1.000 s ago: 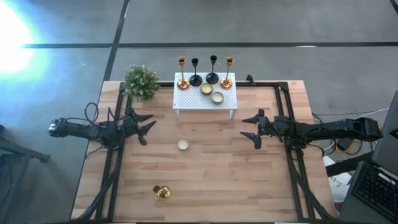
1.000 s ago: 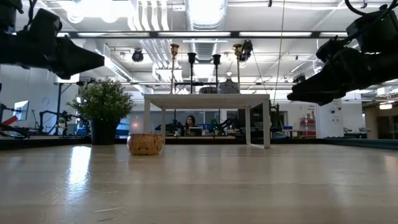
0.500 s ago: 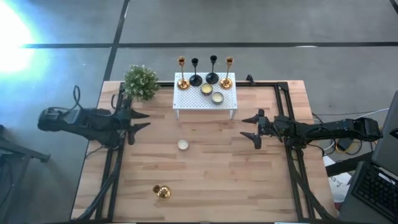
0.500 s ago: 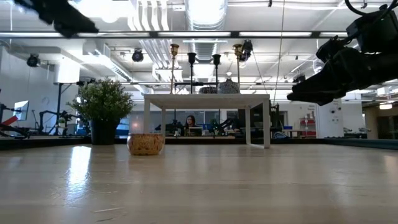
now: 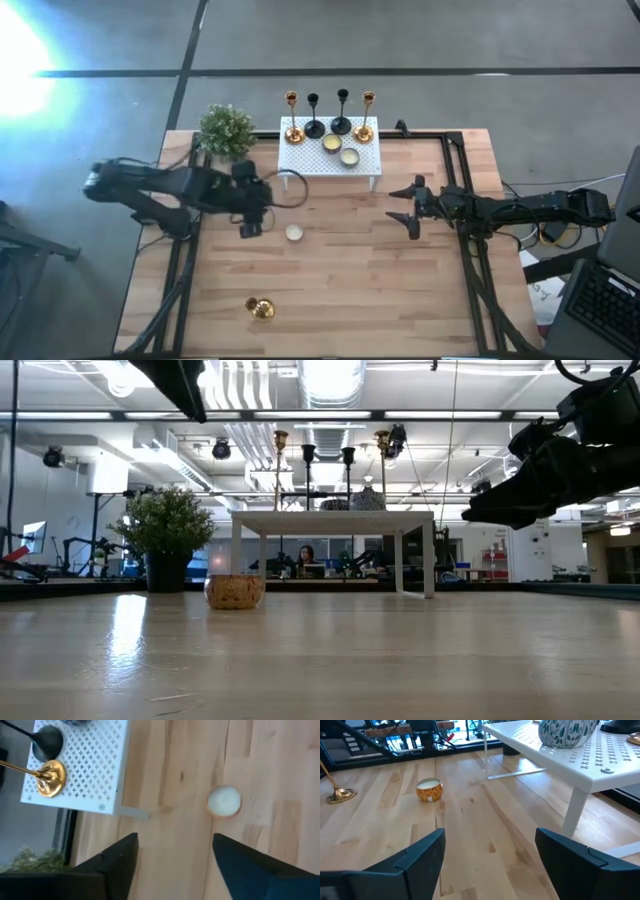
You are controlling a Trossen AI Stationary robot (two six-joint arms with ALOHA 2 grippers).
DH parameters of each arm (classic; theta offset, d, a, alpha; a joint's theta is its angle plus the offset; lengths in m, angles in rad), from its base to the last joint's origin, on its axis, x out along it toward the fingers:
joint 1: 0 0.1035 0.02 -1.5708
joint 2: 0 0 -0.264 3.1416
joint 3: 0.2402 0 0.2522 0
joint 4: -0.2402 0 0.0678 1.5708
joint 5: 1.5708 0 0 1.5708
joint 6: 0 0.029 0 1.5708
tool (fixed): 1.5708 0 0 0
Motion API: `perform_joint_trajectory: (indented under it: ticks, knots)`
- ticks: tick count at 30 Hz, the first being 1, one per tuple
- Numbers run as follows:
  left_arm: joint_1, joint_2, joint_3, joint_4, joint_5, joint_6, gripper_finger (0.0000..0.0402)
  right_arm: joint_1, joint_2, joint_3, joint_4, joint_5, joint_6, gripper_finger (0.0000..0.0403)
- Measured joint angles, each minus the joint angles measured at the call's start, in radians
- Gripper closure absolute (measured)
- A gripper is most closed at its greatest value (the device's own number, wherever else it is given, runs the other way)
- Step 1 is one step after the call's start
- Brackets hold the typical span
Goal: Pick & Place candle stick holders
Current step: Put the orange scented candle on the shelf
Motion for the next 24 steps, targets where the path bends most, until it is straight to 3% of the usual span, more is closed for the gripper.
perform_joint_trajectory:
  ticks: [4, 9, 24]
  knots:
    - [0.002, 0.13, 0.11, -0.081, -0.013, 0.004, 0.0113, 0.0, 0.0, 0.0, 0.0, 0.001, 0.0, 0.009]
    - [0.002, 0.245, 0.166, -0.094, 0.004, -0.002, 0.0108, 0.0, 0.0, 0.0, 0.0, 0.001, 0.0, 0.0083]
    - [0.004, 0.274, 0.137, 0.021, 0.054, -0.106, 0.011, 0.0, 0.0, 0.0, 0.0, 0.001, 0.0, 0.0095]
